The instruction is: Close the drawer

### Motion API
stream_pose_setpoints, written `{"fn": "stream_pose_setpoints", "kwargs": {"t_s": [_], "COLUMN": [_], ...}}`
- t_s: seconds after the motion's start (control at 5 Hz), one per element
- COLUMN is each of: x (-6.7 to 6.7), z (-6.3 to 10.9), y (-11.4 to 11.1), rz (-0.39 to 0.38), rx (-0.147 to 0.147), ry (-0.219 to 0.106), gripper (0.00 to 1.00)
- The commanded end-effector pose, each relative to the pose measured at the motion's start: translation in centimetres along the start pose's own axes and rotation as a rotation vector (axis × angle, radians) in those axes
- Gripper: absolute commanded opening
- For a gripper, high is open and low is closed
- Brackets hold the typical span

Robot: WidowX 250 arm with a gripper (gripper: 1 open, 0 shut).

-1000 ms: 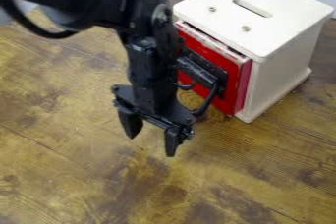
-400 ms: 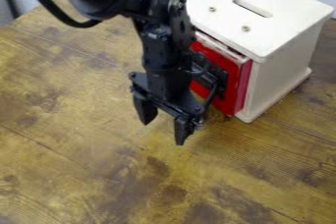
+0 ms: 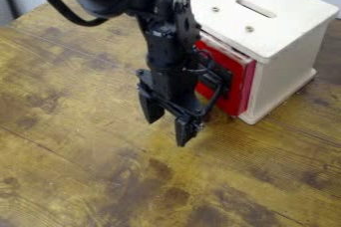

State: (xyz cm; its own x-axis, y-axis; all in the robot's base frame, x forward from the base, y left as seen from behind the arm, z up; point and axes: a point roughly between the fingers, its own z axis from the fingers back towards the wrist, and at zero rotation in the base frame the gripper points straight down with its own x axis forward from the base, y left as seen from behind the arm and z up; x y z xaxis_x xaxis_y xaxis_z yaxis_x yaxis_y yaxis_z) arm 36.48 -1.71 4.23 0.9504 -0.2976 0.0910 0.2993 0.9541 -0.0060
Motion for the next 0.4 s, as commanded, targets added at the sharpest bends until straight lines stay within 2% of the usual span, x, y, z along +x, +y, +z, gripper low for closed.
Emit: {"fn": "stream_pose_setpoints", "kwargs": {"t_s": [0.0, 0.2], "x": [1.49, 1.70], "z": [2.21, 2.21], "y": [0.82, 0.89], "rz": [-0.055, -0.104], "rx": [0.020, 0.015], "ry": [-0.081, -0.083], "gripper": [1.00, 1.00]}}
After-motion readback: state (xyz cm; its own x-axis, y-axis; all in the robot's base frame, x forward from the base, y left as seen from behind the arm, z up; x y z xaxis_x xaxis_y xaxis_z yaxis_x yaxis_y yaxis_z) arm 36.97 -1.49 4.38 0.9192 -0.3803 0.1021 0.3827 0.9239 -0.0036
